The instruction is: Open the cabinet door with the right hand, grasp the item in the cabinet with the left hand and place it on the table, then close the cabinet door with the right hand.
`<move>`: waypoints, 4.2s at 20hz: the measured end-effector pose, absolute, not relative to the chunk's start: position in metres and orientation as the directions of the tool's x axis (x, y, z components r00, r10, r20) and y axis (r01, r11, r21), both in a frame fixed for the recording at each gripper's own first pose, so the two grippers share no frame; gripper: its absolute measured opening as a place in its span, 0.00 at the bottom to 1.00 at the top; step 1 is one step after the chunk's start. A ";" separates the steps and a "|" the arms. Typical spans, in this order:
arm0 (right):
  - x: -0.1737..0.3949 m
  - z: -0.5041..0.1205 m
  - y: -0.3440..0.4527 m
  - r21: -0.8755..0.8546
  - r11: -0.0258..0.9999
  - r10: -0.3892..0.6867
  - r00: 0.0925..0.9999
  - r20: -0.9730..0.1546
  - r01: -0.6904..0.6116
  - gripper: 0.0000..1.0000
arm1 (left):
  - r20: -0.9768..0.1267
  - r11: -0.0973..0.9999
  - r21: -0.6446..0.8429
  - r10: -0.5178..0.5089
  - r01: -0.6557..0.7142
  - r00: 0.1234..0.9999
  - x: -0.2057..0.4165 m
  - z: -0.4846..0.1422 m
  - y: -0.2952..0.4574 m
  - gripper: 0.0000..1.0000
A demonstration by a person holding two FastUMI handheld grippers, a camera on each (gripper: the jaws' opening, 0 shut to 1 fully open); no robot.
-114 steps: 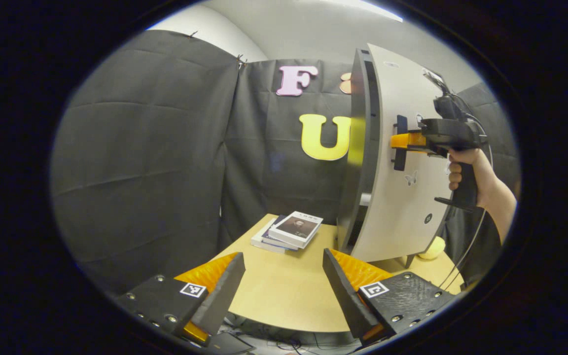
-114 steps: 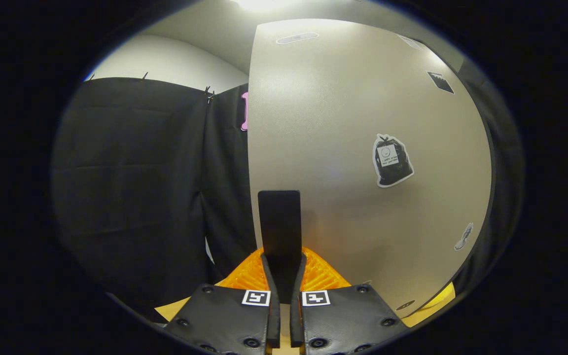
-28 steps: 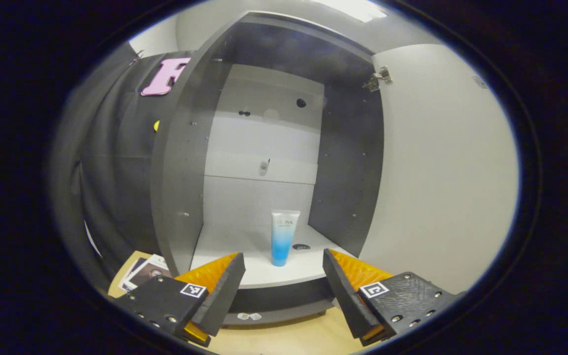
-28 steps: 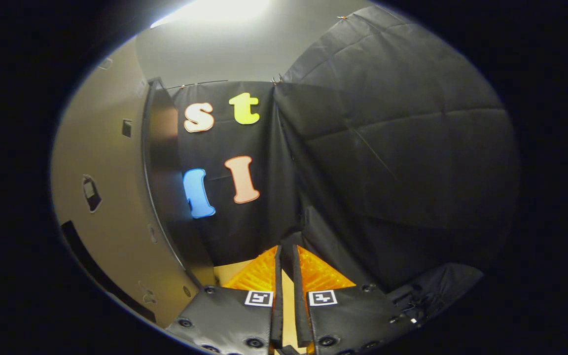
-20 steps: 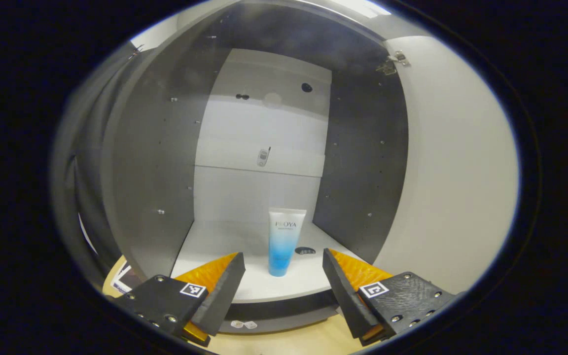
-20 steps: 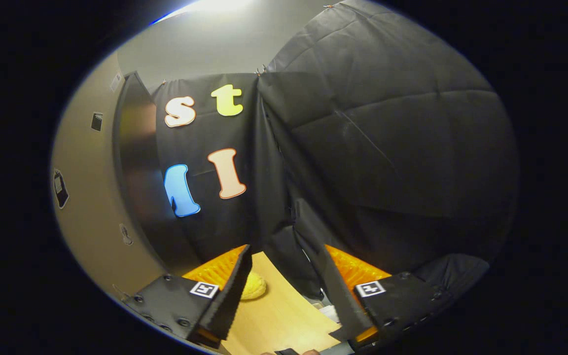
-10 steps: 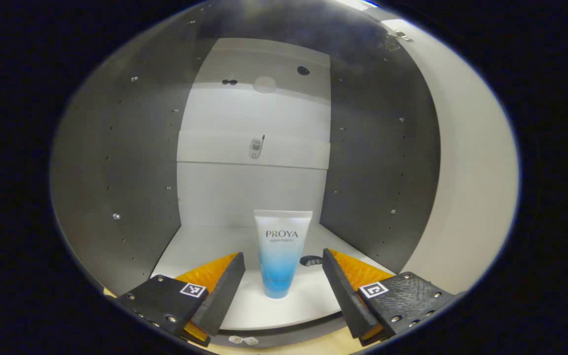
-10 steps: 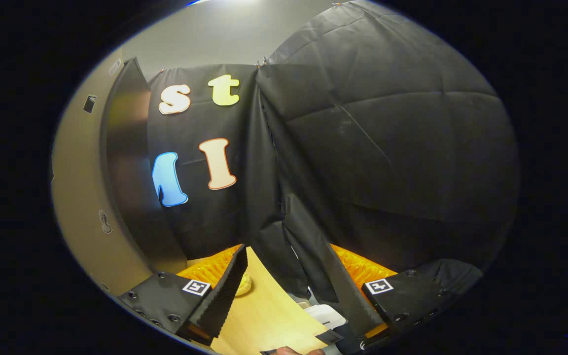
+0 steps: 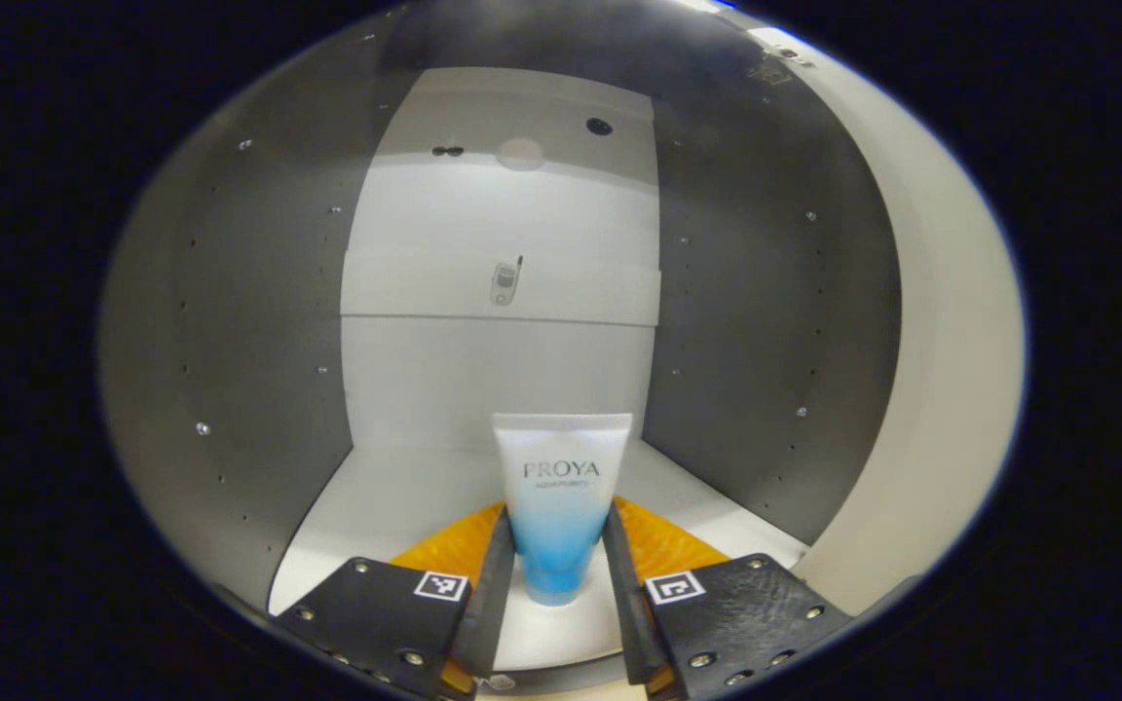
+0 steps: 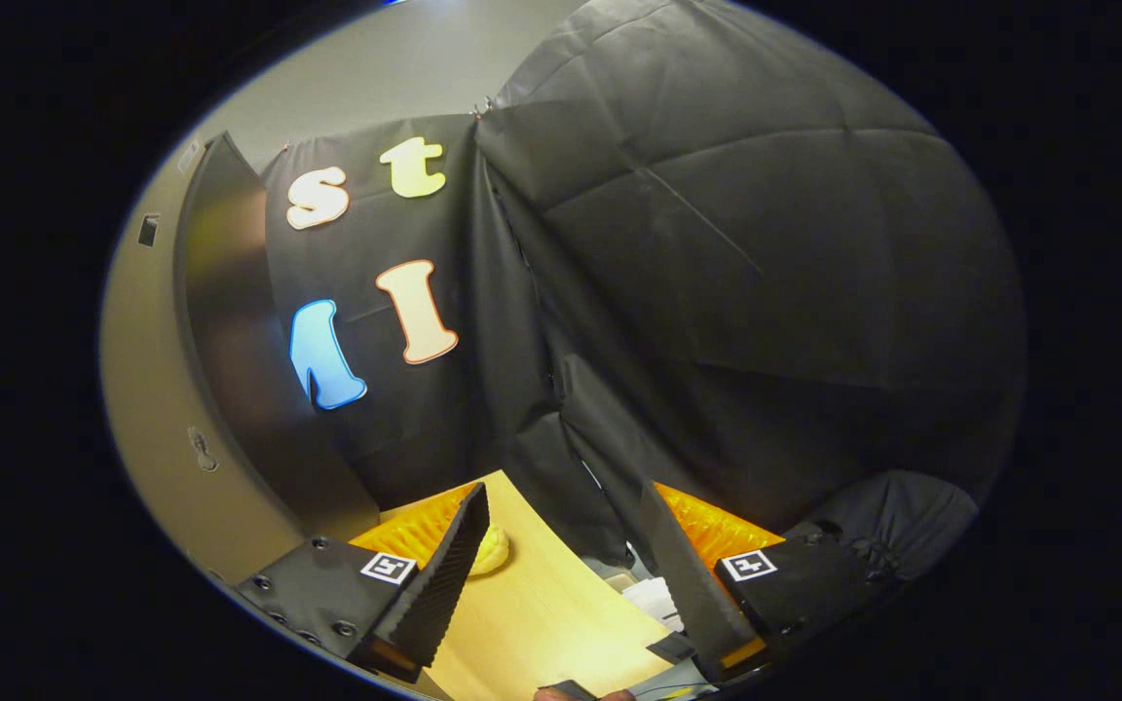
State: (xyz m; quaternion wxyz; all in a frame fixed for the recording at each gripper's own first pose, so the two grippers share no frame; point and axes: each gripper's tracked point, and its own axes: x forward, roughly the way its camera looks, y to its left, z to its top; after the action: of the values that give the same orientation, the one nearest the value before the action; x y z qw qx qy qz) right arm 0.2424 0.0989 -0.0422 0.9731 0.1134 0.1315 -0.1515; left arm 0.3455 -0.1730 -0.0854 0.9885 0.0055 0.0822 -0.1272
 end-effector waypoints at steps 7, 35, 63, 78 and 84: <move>0.259 -0.039 0.111 0.188 0.941 -0.224 0.933 -0.283 0.283 0.98 | -0.154 0.955 0.005 -0.292 0.297 0.944 0.330 -0.082 -0.176 0.40; 0.233 -0.006 0.173 0.159 0.963 -0.182 0.961 -0.208 0.217 0.92 | -0.230 0.992 -0.123 -0.064 0.036 0.971 0.141 -0.237 0.062 0.46; 0.147 -0.077 0.146 0.094 0.888 -0.396 0.854 -0.338 0.449 0.98 | -0.326 0.998 -0.058 0.009 -0.030 0.945 0.033 -0.427 0.053 0.52; 0.121 -0.090 0.160 0.154 0.887 -0.377 0.876 -0.301 0.435 0.98 | -0.318 0.999 0.033 -0.029 0.042 0.948 -0.004 -0.343 0.055 0.95; 0.151 -0.069 0.162 0.175 0.941 -0.235 0.932 -0.276 0.289 0.98 | -0.289 0.999 0.038 0.019 -0.008 0.957 -0.060 -0.228 0.037 0.95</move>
State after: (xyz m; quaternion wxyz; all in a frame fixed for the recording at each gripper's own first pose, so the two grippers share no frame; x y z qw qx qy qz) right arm 0.1507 0.1618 -0.0689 0.9770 0.1069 0.1265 -0.1339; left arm -0.0600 0.0370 -0.2277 0.9891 0.0180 0.1462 0.0068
